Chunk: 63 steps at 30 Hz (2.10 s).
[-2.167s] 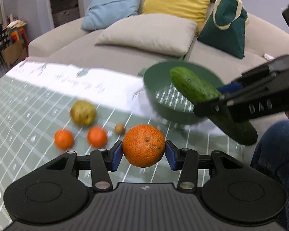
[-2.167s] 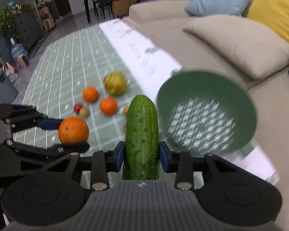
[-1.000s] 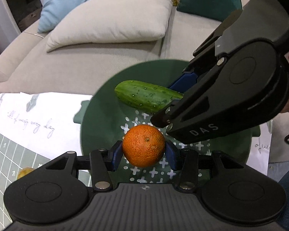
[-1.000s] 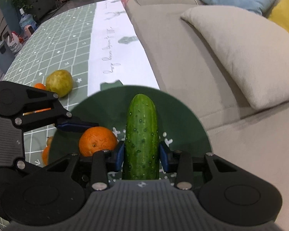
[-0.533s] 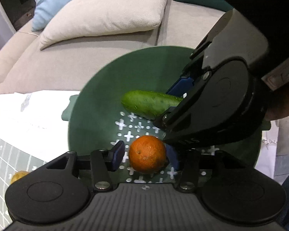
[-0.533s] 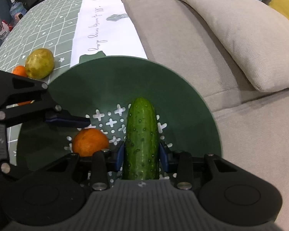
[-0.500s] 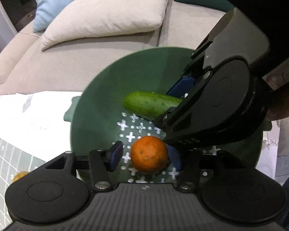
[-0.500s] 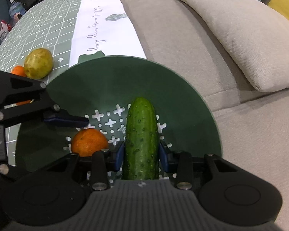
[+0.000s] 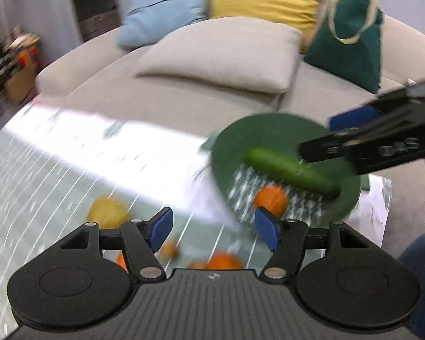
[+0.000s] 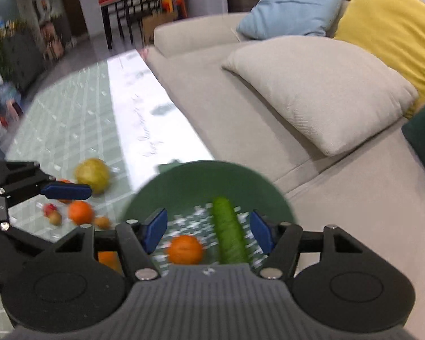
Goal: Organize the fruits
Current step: 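Withdraw both grippers from the colander toward the remaining fruit, then grasp the yellow-green pear with the right gripper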
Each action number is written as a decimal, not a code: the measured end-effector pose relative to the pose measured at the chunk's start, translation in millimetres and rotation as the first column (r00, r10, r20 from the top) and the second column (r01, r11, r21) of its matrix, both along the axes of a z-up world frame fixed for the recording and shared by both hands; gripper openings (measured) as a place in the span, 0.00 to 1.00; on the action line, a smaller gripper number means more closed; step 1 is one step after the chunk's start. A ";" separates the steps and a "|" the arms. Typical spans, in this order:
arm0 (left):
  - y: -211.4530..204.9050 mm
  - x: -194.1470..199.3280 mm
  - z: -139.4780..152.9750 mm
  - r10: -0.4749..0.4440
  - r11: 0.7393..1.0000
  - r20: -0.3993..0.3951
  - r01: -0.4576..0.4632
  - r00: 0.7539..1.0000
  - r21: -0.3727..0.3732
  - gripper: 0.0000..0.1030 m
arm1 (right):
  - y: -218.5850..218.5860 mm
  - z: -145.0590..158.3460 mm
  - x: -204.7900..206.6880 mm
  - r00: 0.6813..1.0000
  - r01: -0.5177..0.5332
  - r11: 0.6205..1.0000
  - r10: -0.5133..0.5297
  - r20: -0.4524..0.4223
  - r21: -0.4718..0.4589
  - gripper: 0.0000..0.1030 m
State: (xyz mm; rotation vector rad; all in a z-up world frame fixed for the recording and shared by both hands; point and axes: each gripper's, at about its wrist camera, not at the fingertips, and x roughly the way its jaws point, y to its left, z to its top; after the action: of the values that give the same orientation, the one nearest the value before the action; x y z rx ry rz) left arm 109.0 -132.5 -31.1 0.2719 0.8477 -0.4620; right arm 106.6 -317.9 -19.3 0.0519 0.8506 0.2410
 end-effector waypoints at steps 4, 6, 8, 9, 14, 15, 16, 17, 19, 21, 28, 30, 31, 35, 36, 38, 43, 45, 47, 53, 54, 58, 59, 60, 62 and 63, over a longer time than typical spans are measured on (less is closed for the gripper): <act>41.1 -32.6 -4.5 0.059 0.998 -0.025 -0.059 0.998 0.001 0.76 | 28.1 -2.1 -37.3 1.000 0.016 0.999 -0.017 0.007 0.048 0.60; 54.1 -47.7 -5.8 0.062 0.998 -0.028 -0.062 0.998 0.007 0.76 | 47.1 -6.2 -56.1 1.000 0.020 0.998 -0.020 0.003 0.067 0.60; 65.7 -60.2 -10.0 0.062 0.998 -0.032 -0.061 0.998 0.031 0.76 | 65.4 -10.5 -73.7 1.000 0.014 0.997 -0.013 -0.002 0.071 0.60; 73.3 -67.8 -11.2 0.068 0.997 -0.032 -0.066 0.997 0.041 0.76 | 73.4 -13.6 -80.3 1.000 0.009 0.997 -0.009 -0.006 0.073 0.60; 105.9 -85.3 -11.4 0.128 0.992 -0.043 -0.127 0.991 0.023 0.76 | 114.3 -29.6 -104.3 0.997 -0.052 0.996 0.056 -0.053 0.067 0.60; 110.6 -86.4 -11.2 0.138 0.990 -0.042 -0.137 0.990 0.018 0.76 | 120.1 -30.6 -106.1 0.996 -0.060 0.996 0.064 -0.059 0.069 0.60; 115.1 -87.3 -10.7 0.147 0.989 -0.040 -0.147 0.988 0.013 0.76 | 123.0 -30.9 -107.2 0.995 -0.068 0.995 0.072 -0.062 0.068 0.60; 119.1 -87.8 -10.1 0.155 0.988 -0.038 -0.155 0.987 0.008 0.76 | 128.1 -30.0 -108.6 0.995 -0.074 0.995 0.078 -0.062 0.064 0.60; 125.5 -91.0 -7.4 0.167 0.986 -0.033 -0.167 0.985 -0.002 0.76 | 134.8 -26.0 -110.4 0.995 -0.085 0.994 0.089 -0.053 0.063 0.60; 133.0 -96.3 -9.9 0.173 0.985 -0.029 -0.173 0.985 -0.011 0.76 | 139.8 -19.4 -109.5 0.994 -0.097 0.993 0.100 -0.040 0.063 0.60; 148.6 -94.7 -12.2 0.190 0.981 -0.022 -0.191 0.982 -0.025 0.76 | 150.5 -8.3 -100.7 0.994 -0.108 0.993 0.108 -0.017 0.040 0.60; 152.5 -92.1 -13.9 0.196 0.980 -0.023 -0.197 0.980 -0.027 0.76 | 153.4 -9.8 -98.4 0.993 -0.112 0.993 0.113 -0.020 0.033 0.60; 153.9 -90.7 -14.7 0.196 0.980 -0.023 -0.197 0.980 -0.026 0.76 | 155.0 -11.5 -96.5 0.993 -0.116 0.993 0.117 -0.025 0.030 0.60; 159.0 -80.2 -19.4 0.181 0.983 -0.012 -0.181 0.983 0.009 0.76 | 163.3 -17.0 -86.8 0.990 -0.138 0.990 0.138 -0.032 0.006 0.60; 161.1 -76.9 -20.4 0.175 0.984 -0.007 -0.175 0.985 0.018 0.76 | 165.5 -17.5 -81.9 0.990 -0.142 0.990 0.142 -0.028 0.000 0.60; 164.5 -68.0 -22.7 0.162 0.986 0.010 -0.162 0.987 0.039 0.76 | 167.7 -17.1 -73.7 0.990 -0.142 0.990 0.142 -0.023 -0.002 0.60; 176.2 -40.9 -31.2 0.132 0.991 0.016 -0.133 0.991 0.035 0.77 | 174.4 -21.5 -42.4 0.991 -0.136 0.991 0.136 -0.004 -0.007 0.60; 177.9 -31.3 -36.1 0.119 0.992 0.016 -0.119 0.993 0.042 0.77 | 177.5 -25.1 -25.7 0.990 -0.139 0.990 0.139 0.004 -0.009 0.60; 177.9 -22.9 -39.7 0.108 0.993 0.018 -0.108 0.994 0.039 0.77 | 180.6 -27.3 -9.4 0.991 -0.136 0.991 0.136 0.012 -0.015 0.60; 165.9 -10.5 -43.2 0.094 0.996 0.015 -0.094 0.995 -0.007 0.77 | 192.7 -40.4 51.8 0.990 -0.143 0.989 0.143 0.011 -0.024 0.60; 162.6 -9.8 -43.5 0.087 0.996 0.014 -0.087 0.996 -0.008 0.78 | 194.8 -44.0 61.8 0.990 -0.140 0.990 0.140 0.007 -0.025 0.60; 153.4 -5.9 -53.5 0.070 0.997 0.005 -0.070 0.998 0.019 0.82 | 202.2 -59.9 94.2 0.992 -0.124 0.992 0.124 -0.027 -0.014 0.60; 154.4 -3.5 -57.1 0.075 0.997 -0.007 -0.075 0.997 0.016 0.82 | 204.5 -64.2 100.4 0.992 -0.124 0.992 0.123 -0.035 -0.018 0.60; 156.0 -0.6 -61.7 0.086 0.996 -0.026 -0.085 0.996 0.013 0.82 | 207.7 -69.6 106.7 0.991 -0.127 0.992 0.125 -0.051 -0.026 0.60; 159.1 4.0 -66.3 0.108 0.994 -0.046 -0.108 0.993 0.014 0.82 | 211.1 -77.8 114.3 0.989 -0.128 0.992 0.127 -0.072 -0.008 0.60; 161.0 5.3 -67.5 0.117 0.993 -0.046 -0.116 0.992 0.009 0.82 | 213.4 -81.3 117.3 0.988 -0.129 0.992 0.128 -0.081 -0.005 0.60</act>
State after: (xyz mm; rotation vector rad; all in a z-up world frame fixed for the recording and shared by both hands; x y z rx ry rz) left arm 114.3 28.5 -98.6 0.2168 0.9056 -0.3577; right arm 224.0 -104.5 -100.6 -0.0034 0.9363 0.3574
